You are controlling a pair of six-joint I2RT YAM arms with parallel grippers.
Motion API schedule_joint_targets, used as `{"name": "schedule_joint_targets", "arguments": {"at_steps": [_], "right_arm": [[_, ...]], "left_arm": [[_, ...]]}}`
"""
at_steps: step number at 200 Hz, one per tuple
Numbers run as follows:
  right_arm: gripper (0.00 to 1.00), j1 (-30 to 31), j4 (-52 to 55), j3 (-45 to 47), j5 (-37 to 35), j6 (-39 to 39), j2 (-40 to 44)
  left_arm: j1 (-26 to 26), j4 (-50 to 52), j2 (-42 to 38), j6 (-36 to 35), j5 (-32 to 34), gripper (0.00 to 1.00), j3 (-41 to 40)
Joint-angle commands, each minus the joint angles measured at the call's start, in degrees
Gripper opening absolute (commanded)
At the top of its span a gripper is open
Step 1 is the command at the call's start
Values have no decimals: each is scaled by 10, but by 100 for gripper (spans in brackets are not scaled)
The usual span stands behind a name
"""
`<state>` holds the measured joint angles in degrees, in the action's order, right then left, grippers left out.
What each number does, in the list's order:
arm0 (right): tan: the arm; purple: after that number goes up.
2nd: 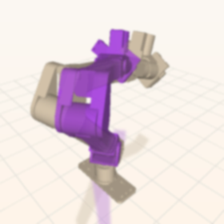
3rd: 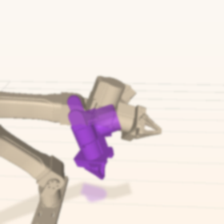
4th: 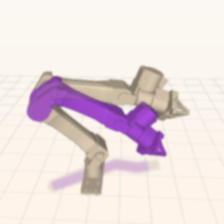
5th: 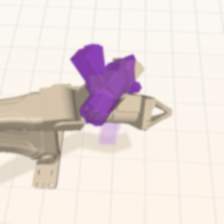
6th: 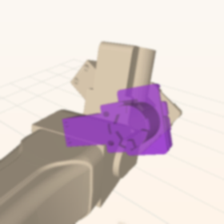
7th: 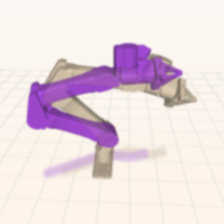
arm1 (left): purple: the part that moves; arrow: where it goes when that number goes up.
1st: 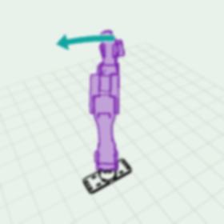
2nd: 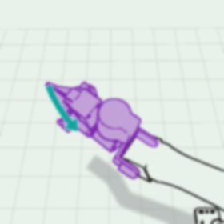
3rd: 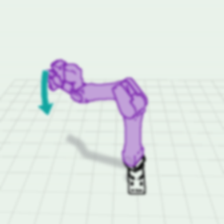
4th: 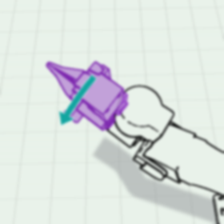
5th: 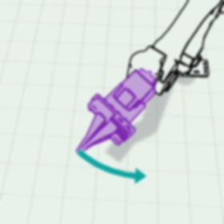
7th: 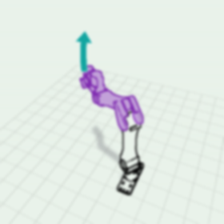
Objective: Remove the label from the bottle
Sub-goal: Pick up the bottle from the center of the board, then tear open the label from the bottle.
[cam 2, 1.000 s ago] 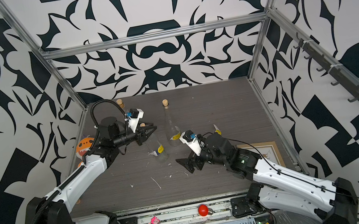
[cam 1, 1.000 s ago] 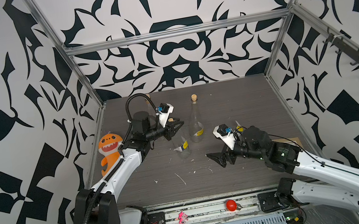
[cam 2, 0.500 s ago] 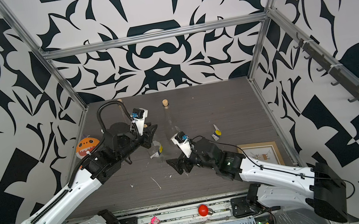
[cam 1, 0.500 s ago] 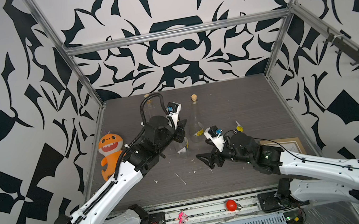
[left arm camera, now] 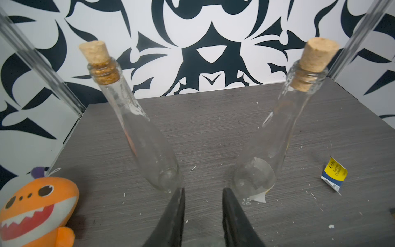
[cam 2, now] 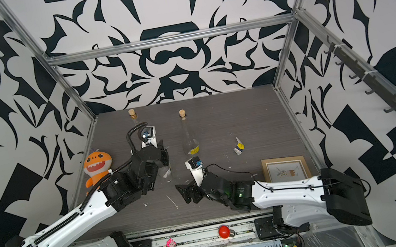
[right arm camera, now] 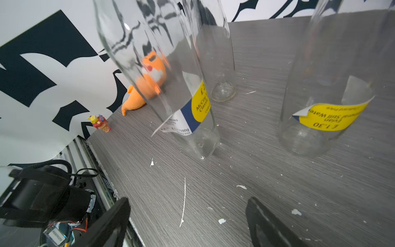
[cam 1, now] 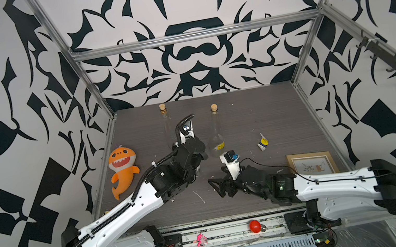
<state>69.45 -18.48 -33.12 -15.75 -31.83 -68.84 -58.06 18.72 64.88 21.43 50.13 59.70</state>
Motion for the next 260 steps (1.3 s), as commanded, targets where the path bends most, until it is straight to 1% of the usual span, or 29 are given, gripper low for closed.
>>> {"name": "schedule_joint_targets", "arguments": {"at_steps": [1,42,56,84,152,175,192,227,260], "right_arm": [[87,9,-112,-1,-7,-16,-26],[85,13,-145,-16,16,-24,-72],[84,14,-152,-25,21,-21,-86],[75,14,-184,-32,32,-32,-108],[62,14,-194,-70,41,-34,-156],[52,14,-181,-80,37,-36,-164],[46,14,-176,-87,37,-40,-172],[44,14,-164,-95,27,-44,-179],[37,14,-159,-99,14,-47,-181]], "left_arm": [[-3,25,-15,79,50,0,3],[-4,57,-16,133,49,0,-6],[-4,75,-17,162,51,0,-7],[-4,93,-16,182,55,0,-8],[-4,103,-37,213,48,0,-23],[-4,105,-47,215,47,0,-25],[-4,108,-51,216,47,0,-26],[-4,110,-60,219,37,0,-27],[-4,109,-63,219,29,0,-31]]}}
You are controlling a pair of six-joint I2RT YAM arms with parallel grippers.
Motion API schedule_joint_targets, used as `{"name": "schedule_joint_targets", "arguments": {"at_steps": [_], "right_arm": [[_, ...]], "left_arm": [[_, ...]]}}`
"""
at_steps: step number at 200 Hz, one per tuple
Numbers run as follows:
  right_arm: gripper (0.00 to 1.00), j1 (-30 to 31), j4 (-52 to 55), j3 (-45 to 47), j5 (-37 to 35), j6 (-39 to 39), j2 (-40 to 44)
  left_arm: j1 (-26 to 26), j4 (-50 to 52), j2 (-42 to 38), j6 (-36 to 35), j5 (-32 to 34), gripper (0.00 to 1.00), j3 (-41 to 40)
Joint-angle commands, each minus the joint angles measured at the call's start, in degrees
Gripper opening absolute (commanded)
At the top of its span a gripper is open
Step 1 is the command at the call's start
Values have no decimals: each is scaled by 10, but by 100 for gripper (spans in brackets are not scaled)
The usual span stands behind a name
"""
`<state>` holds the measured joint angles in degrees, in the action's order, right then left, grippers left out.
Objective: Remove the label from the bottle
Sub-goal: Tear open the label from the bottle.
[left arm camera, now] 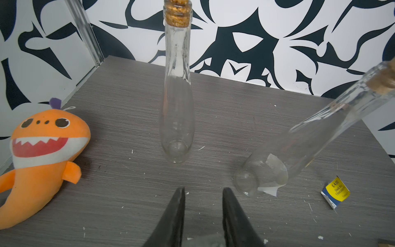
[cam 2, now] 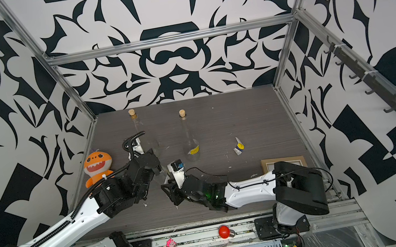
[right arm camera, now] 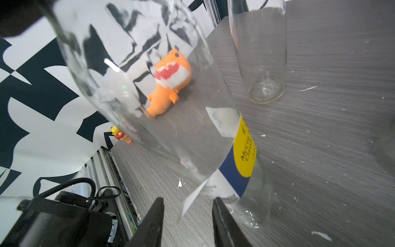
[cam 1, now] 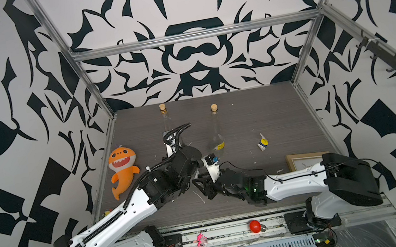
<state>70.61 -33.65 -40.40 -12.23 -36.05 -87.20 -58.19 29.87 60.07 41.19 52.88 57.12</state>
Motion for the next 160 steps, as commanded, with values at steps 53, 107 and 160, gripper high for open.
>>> {"name": "schedule_joint_targets", "arguments": {"at_steps": [53,107,160], "right_arm": [[23,3,22,-47,-43,-17,1],[1,3,108,-86,-70,-57,-6],[0,3,158,-74,-80,-52,18]], "left_arm": [[-3,-2,-19,25,-15,0,-7],[-29,-8,-16,24,6,0,-9],[-33,-113,-45,-126,-47,0,-48]]}}
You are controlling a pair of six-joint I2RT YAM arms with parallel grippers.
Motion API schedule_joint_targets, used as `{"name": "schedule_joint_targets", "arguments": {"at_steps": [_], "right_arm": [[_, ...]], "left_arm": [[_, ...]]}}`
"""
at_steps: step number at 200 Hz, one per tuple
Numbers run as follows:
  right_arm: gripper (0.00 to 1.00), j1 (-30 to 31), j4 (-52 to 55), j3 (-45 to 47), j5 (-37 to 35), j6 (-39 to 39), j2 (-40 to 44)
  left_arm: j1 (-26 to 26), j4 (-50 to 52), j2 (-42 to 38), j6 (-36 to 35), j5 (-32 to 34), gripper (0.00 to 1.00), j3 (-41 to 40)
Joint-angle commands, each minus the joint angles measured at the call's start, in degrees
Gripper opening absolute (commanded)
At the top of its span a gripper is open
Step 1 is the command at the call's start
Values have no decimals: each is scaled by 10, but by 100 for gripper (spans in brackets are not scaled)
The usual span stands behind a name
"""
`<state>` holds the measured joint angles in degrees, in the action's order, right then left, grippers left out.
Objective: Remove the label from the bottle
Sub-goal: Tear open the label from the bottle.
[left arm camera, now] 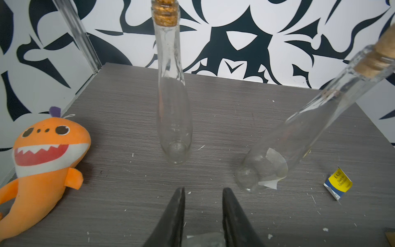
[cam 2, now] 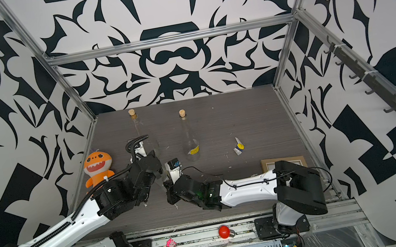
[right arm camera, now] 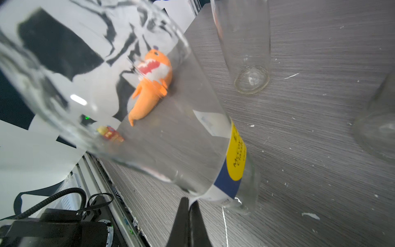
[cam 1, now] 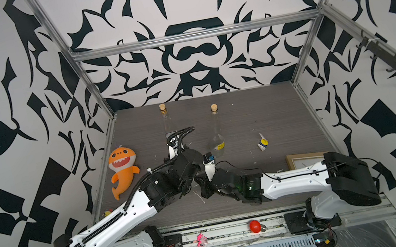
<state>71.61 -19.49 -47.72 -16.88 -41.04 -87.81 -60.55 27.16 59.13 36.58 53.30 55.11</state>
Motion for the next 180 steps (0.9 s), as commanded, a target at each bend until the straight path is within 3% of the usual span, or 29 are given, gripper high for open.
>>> {"name": "schedule_joint_targets", "arguments": {"at_steps": [1,46,77,147,180], "right_arm": [[0,-7,15,0,-31,-1,24],[0,-16,-22,45,52,35,52],[0,-30,-29,77,103,44,76],[0,-72,-13,100,229,66,109],[0,-81,3,107,257,71,119]], "left_arm": [[-9,-91,-36,-84,-54,0,-29],[-9,-183,-70,-222,-179,0,-66],[4,-169,-64,-255,-271,0,-52],[43,-128,-57,-289,-346,0,-36],[64,-125,-59,-302,-367,0,-39]]}}
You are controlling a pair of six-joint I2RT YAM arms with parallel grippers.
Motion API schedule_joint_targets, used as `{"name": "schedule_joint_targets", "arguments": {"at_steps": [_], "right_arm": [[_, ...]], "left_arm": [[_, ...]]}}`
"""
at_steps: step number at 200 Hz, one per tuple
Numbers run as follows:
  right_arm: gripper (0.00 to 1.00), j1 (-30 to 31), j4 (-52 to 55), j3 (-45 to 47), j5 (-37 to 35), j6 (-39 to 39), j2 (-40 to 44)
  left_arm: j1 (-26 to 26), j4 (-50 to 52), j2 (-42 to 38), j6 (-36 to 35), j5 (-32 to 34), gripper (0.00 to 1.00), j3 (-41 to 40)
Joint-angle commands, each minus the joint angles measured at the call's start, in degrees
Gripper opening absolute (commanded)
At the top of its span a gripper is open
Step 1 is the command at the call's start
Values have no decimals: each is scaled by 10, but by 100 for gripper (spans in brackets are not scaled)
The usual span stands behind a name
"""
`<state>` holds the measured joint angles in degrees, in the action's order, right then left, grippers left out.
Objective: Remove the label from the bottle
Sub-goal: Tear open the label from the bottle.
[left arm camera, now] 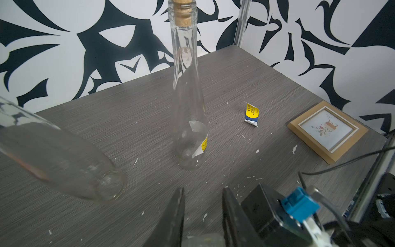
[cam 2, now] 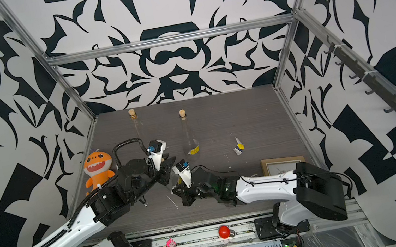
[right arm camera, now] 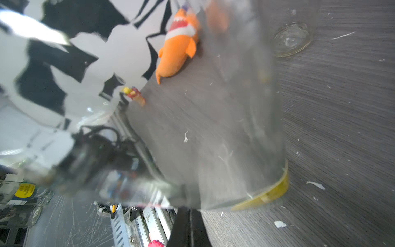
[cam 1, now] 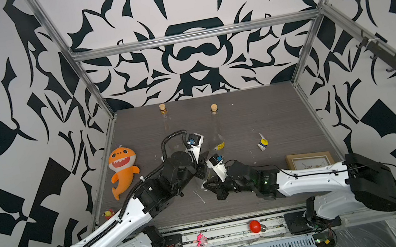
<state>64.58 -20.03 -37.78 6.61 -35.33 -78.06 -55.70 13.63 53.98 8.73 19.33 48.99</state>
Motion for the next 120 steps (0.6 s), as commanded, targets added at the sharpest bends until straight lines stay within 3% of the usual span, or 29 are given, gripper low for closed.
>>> {"name": "schedule_joint_targets", "arguments": {"at_steps": [1,58,120], "right_arm": [[0,-11,9,8,22,14,22],[0,-29,42,16,44,30,48],[0,-43,54,10,93,37,48]], "left_arm": [[16,10,-8,-23,-29,0,22],[65,9,-19,-30,-100,0,9],[79,22,-13,-77,-160,0,10]]}}
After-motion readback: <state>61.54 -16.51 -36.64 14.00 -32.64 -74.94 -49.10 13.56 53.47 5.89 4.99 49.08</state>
